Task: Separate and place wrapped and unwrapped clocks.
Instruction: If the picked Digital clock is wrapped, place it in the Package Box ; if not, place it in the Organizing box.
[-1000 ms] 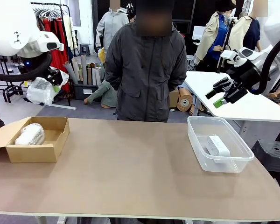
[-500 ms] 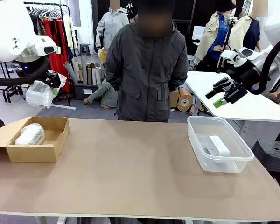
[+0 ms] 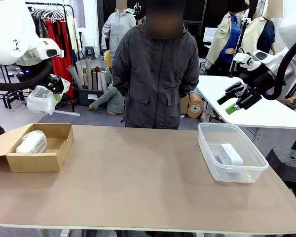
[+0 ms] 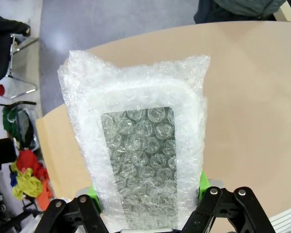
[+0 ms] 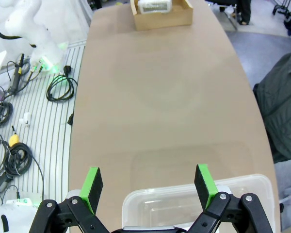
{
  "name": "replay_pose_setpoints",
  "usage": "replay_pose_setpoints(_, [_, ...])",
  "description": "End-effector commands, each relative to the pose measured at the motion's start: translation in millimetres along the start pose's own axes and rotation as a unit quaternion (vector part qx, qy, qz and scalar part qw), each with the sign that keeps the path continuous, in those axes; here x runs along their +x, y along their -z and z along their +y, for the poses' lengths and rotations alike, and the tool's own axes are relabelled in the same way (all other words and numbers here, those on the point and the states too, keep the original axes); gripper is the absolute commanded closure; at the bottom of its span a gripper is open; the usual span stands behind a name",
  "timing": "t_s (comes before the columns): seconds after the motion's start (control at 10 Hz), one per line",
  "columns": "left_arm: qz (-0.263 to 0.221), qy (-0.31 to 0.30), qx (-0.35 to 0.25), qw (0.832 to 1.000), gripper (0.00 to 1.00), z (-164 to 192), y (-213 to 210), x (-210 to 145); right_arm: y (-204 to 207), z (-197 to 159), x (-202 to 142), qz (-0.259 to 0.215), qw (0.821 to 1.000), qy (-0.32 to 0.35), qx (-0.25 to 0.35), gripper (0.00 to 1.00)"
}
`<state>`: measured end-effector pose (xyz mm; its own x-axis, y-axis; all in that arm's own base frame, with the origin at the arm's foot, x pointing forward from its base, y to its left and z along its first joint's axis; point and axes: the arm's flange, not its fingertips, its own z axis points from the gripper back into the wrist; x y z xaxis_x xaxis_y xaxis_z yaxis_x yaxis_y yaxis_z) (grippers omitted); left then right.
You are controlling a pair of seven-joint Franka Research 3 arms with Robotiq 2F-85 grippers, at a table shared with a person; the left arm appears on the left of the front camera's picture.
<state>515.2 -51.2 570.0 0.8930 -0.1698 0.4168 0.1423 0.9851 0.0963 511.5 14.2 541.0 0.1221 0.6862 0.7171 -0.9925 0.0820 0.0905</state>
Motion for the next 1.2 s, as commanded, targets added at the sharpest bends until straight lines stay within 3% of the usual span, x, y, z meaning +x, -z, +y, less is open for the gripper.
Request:
replay_pose_setpoints(0.0, [0.0, 0.0, 0.0, 1.0, 1.0, 0, 0, 0, -1, 1, 3, -0.001, 1.0, 0.007, -0.001, 0.0])
replay_pose_setpoints(0.2, [0.087, -0.075, -0.019, 0.993, 1.0, 19, 21, 26, -1, 1, 3, -0.001, 1.0, 0.007, -0.001, 0.0])
replay_pose_setpoints(0.3, [0.098, -0.113, -0.027, 0.988, 1.0, 26, 32, 35, -1, 1, 3, -0.001, 1.0, 0.007, -0.001, 0.0])
replay_pose_setpoints(0.6, [0.076, -0.141, -0.013, 0.987, 1.0, 31, 66, 44, -1, 1, 3, -0.001, 1.0, 0.007, -0.001, 0.0])
replay_pose_setpoints(1.1, [0.094, -0.151, 0.042, 0.983, 1.0, 33, 123, 46, -1, 1, 3, -0.001, 1.0, 0.007, -0.001, 0.0])
